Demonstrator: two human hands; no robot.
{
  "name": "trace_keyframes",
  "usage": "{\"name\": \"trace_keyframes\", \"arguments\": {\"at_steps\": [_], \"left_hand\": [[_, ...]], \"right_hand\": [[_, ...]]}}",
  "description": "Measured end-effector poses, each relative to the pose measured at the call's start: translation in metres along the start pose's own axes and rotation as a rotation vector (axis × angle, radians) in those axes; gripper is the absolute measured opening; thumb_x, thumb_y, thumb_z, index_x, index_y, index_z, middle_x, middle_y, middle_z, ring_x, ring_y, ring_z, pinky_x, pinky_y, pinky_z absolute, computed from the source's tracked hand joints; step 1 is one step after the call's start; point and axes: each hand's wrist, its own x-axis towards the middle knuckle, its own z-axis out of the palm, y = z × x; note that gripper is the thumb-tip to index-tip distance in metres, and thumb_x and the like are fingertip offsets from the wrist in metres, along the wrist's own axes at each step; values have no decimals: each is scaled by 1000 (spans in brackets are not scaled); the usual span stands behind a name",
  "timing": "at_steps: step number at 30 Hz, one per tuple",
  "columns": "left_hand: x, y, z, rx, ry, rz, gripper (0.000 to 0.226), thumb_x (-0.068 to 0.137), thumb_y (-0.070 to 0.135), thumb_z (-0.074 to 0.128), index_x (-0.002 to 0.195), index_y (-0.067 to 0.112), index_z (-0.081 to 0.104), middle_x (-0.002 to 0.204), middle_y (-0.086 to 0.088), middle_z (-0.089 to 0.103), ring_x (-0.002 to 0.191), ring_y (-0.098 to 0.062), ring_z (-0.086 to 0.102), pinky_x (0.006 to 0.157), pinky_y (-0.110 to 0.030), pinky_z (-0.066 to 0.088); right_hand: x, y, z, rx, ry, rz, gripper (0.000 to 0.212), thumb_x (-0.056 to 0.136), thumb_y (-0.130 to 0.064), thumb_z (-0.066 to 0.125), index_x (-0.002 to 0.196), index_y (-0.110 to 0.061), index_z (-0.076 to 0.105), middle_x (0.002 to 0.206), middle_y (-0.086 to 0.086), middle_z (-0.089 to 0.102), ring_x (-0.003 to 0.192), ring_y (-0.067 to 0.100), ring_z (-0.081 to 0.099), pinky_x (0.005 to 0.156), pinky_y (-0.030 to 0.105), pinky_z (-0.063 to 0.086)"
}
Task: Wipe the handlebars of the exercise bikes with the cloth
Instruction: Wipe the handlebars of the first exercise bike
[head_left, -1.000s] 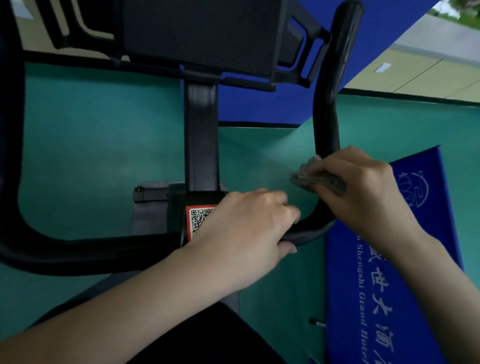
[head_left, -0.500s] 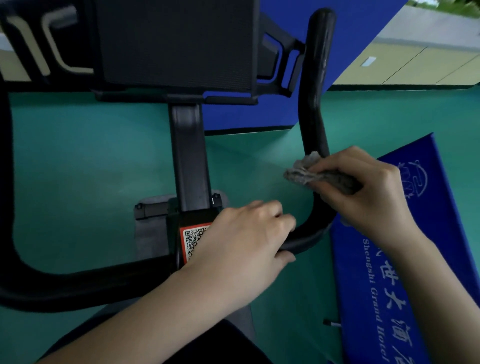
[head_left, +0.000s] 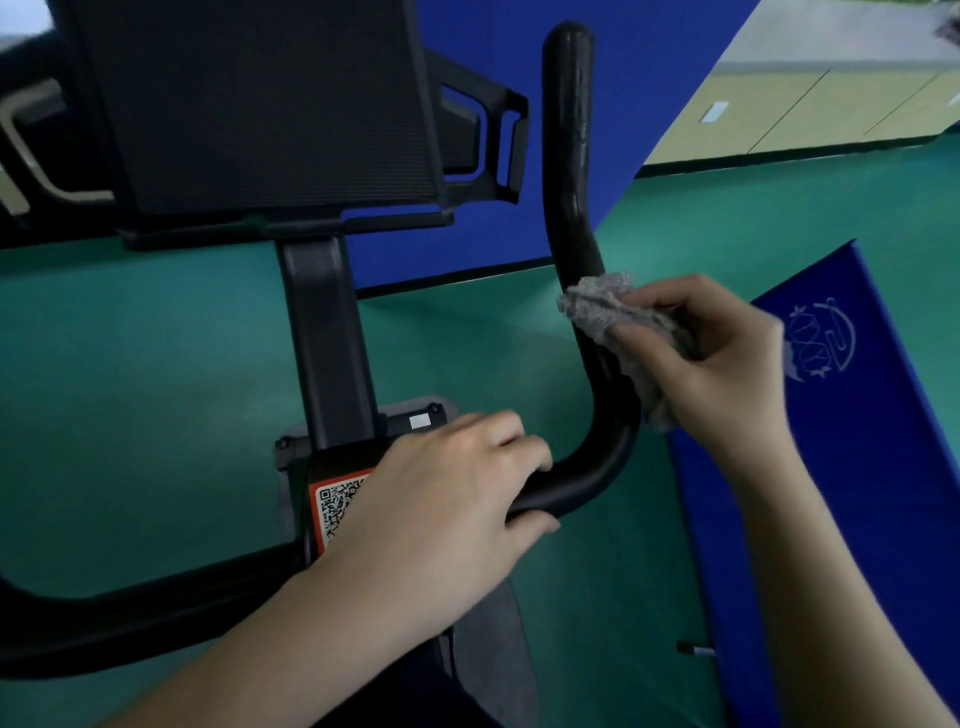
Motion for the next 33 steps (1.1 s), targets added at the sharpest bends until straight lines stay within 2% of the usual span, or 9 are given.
{"name": "trace_keyframes", "arguments": {"at_steps": [5, 10, 12, 16, 20, 23, 27, 29, 33], "left_hand": [[1, 0, 0, 2, -6, -16, 28, 75, 57, 61, 96, 38, 60, 88, 20, 53, 82, 1, 51, 65, -22, 47], [0, 0, 0, 1, -50, -37, 35, 77, 64, 49, 102, 41, 57, 94, 24, 51, 89, 3, 49, 69, -17, 43], [1, 0, -1, -6, -62, -45, 41, 75, 69, 41, 103, 42, 56, 95, 25, 50, 91, 4, 48, 68, -12, 39], [5, 2, 0, -75, -37, -66, 61, 72, 81, 25, 109, 44, 55, 98, 29, 51, 93, 8, 48, 70, -15, 47], [21, 6, -3, -198, 19, -105, 58, 74, 75, 33, 118, 43, 52, 101, 32, 47, 93, 14, 47, 76, -14, 46], [41, 7, -6, -95, 41, -66, 55, 82, 62, 40, 129, 34, 46, 115, 26, 41, 109, 6, 40, 90, -20, 41], [65, 8, -15, 185, 139, 107, 59, 88, 48, 52, 136, 15, 46, 137, 3, 43, 128, -17, 38, 103, -36, 38], [74, 8, -16, 303, 135, 168, 60, 90, 49, 49, 138, 13, 45, 143, -3, 43, 134, -21, 36, 107, -36, 31], [84, 5, -14, 327, 103, 178, 60, 92, 51, 41, 139, 13, 44, 148, -4, 38, 139, -21, 29, 112, -33, 21]], "right_hand": [[19, 6, 18, 54, 128, 13, 12, 83, -8, 69, 90, -14, 62, 85, -14, 62, 80, -4, 59, 75, 15, 46], [47, 9, 28, 207, 187, 61, 9, 83, -6, 68, 91, -9, 63, 85, -3, 64, 82, 13, 62, 79, 33, 52], [44, 12, 23, 284, 200, 86, 9, 84, -6, 67, 89, -12, 63, 84, -3, 65, 80, 13, 62, 76, 31, 52], [12, 25, 7, 384, 224, 172, 13, 85, -8, 66, 87, -20, 63, 83, -5, 66, 78, 12, 63, 71, 28, 52], [-14, 34, 16, 503, 207, 291, 9, 88, -3, 63, 91, -11, 60, 85, 5, 64, 78, 19, 60, 71, 34, 49], [-6, 35, 28, 568, 225, 352, 6, 90, -2, 60, 95, -5, 58, 87, 6, 63, 79, 17, 58, 73, 30, 48], [25, 32, 34, 583, 182, 357, 8, 90, -2, 60, 98, -1, 57, 91, 10, 61, 83, 17, 58, 80, 33, 47], [40, 27, 36, 592, 176, 344, 11, 89, -1, 60, 99, 1, 57, 92, 9, 61, 84, 16, 58, 82, 32, 48], [54, 21, 32, 576, 173, 256, 10, 88, 0, 62, 96, -4, 58, 90, 7, 63, 85, 18, 60, 82, 36, 49]]}}
